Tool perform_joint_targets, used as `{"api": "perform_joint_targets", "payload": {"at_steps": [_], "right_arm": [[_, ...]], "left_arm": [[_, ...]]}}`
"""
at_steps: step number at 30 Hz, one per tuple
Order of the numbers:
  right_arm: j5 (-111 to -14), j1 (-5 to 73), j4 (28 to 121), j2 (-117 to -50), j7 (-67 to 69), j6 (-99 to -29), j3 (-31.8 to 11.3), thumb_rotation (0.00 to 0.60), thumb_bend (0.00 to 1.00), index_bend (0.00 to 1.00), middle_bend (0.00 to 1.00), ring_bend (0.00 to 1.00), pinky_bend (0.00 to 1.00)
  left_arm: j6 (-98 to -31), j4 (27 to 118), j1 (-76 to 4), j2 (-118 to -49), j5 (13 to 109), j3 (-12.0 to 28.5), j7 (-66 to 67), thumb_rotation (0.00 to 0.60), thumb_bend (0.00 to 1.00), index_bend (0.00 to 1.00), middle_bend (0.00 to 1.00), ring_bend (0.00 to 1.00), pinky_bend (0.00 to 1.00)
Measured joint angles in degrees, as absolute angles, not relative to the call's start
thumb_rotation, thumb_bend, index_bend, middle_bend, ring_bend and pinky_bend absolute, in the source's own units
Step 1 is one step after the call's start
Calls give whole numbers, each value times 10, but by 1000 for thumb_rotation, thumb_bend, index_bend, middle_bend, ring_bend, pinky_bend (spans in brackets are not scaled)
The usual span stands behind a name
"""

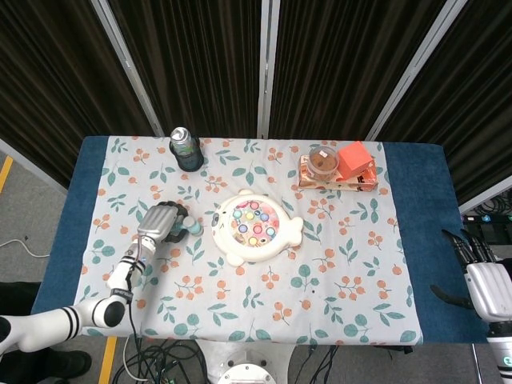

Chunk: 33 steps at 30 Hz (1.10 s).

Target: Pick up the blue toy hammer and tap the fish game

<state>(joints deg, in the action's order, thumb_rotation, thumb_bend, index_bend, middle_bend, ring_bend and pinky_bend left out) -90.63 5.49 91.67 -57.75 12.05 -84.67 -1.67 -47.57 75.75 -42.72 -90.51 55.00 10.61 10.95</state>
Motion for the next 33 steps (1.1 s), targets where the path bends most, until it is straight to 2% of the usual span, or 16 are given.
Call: {"api": "perform_joint_targets", "payload": {"at_steps": [6, 13, 23, 33], "right_arm": [[-908, 53, 921, -576, 117, -851, -16, 600, 49, 47, 172, 0, 70], [-912, 46, 929, -572, 110, -863, -15, 600, 50, 47, 177, 0, 69], [-925, 37, 939, -568, 97, -880, -10, 600, 49, 46, 182, 0, 69], [-929, 31, 941, -569, 93, -884, -7, 600, 49, 47, 187, 0, 69]], "left_arm": [[-484, 753, -424, -905, 570, 107, 92, 600, 489, 563, 382, 270, 268], [-490, 753, -421, -887, 616, 108, 59, 600, 560, 587, 454, 344, 393], [-500, 765, -426, -845, 713, 107, -9, 600, 588, 640, 559, 453, 535], [-472, 752, -480, -841, 768, 117, -58, 600, 628, 669, 608, 518, 601]]}}
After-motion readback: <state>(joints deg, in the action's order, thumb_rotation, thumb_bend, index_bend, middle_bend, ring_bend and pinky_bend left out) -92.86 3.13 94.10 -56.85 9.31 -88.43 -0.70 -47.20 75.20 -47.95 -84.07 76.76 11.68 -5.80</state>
